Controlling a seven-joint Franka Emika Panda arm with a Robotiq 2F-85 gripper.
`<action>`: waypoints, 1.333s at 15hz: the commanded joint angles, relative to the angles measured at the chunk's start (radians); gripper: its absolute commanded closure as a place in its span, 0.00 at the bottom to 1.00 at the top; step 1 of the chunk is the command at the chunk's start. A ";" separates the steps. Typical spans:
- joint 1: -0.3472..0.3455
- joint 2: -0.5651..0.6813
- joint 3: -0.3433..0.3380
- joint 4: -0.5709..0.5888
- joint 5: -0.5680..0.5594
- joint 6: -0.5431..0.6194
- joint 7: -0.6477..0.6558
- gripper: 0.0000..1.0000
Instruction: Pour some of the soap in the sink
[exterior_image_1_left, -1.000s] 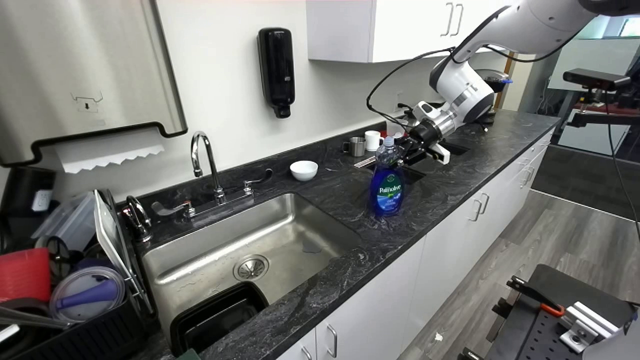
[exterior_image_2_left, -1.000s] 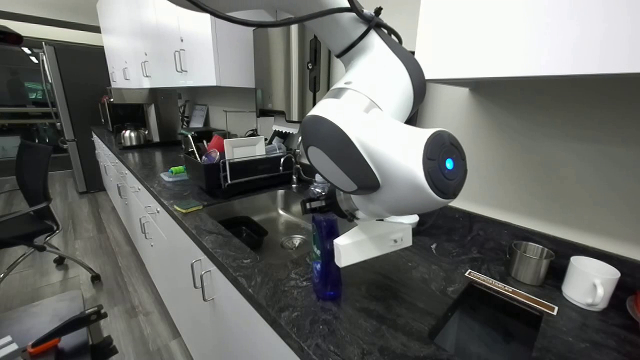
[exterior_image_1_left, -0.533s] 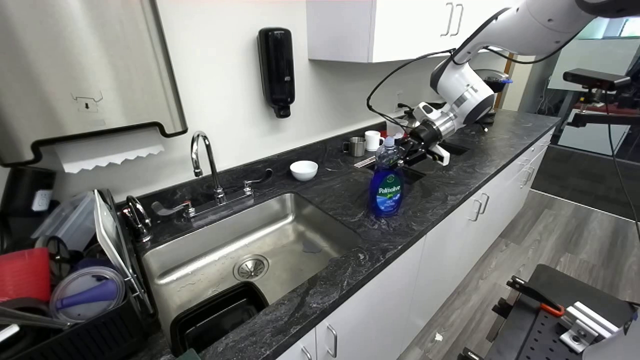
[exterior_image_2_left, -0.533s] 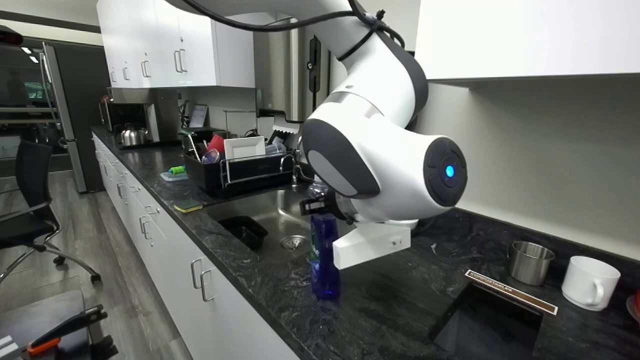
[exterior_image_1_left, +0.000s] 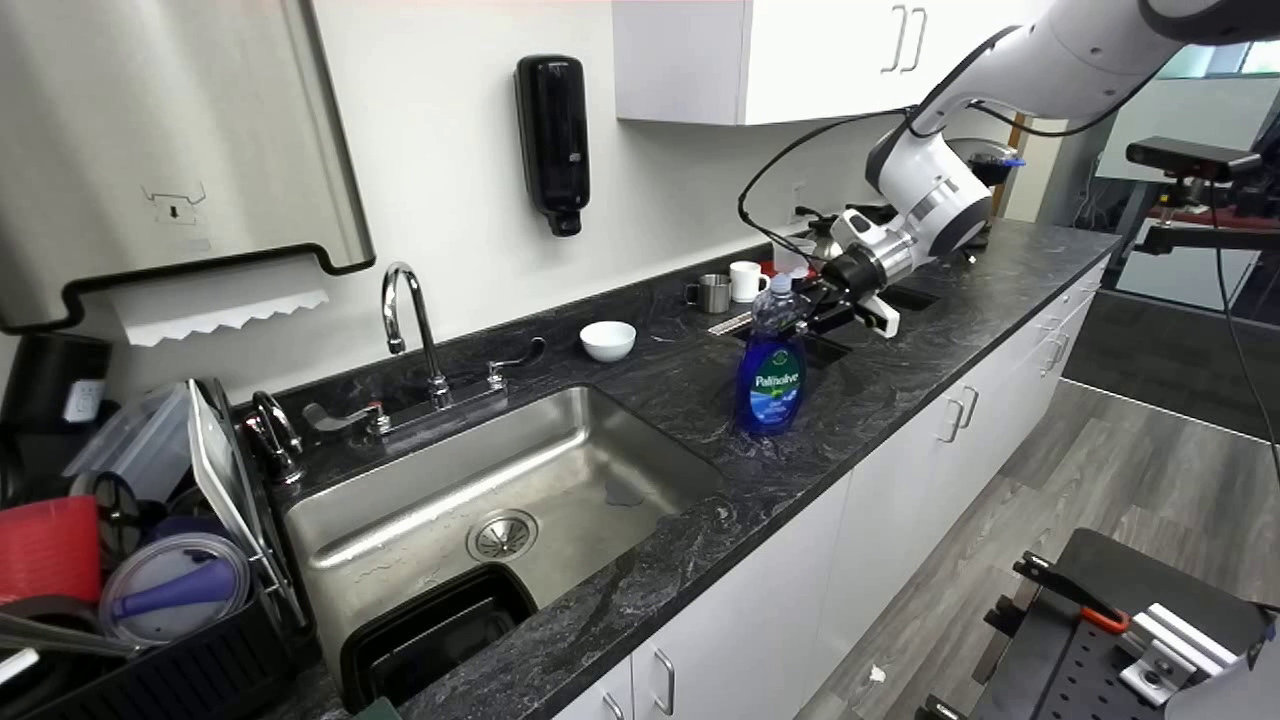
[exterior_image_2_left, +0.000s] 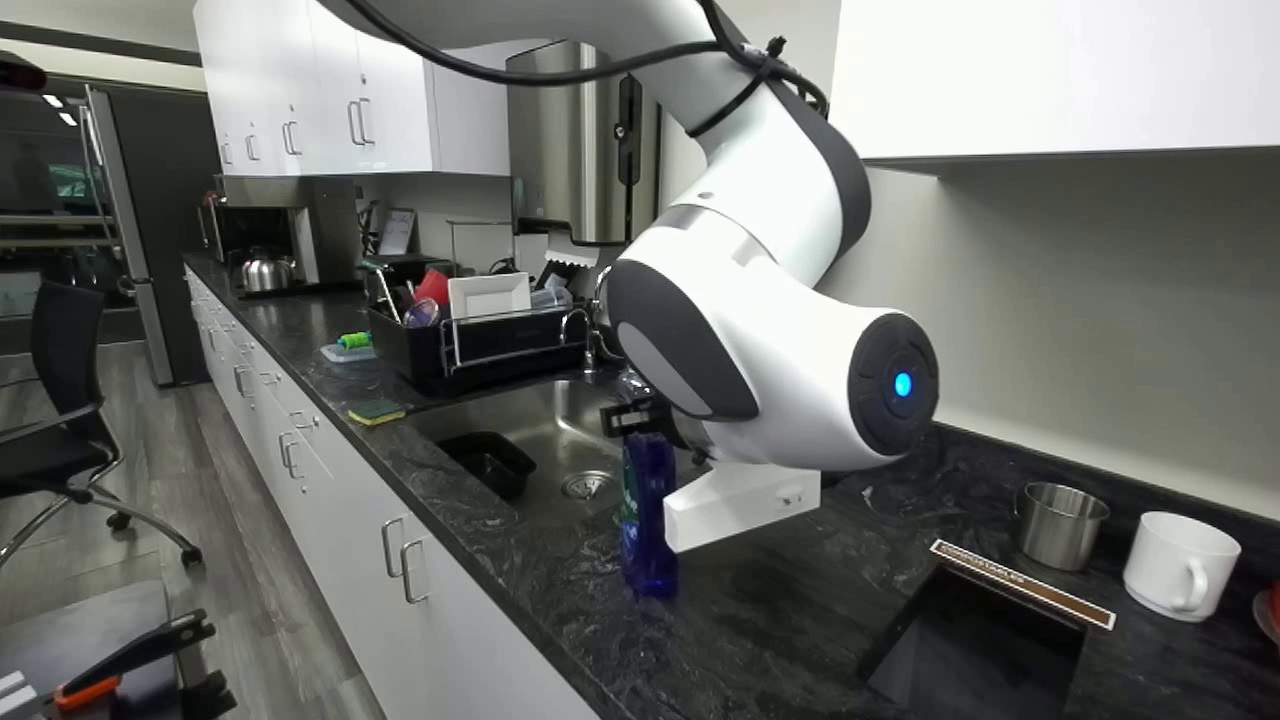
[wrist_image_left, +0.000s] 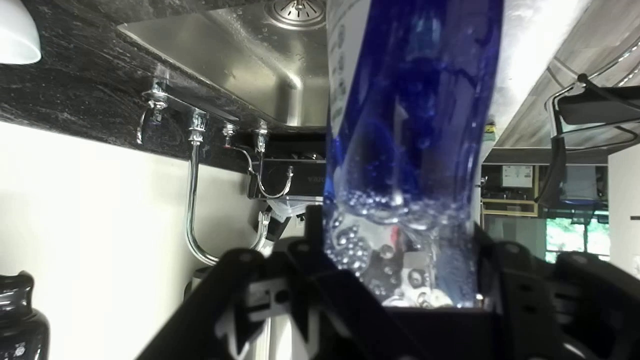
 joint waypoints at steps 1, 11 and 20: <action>-0.010 0.023 -0.009 0.017 0.037 -0.047 -0.048 0.64; -0.004 0.028 -0.015 0.026 0.030 -0.048 -0.038 0.09; 0.001 0.039 -0.017 0.049 0.015 -0.053 -0.023 0.00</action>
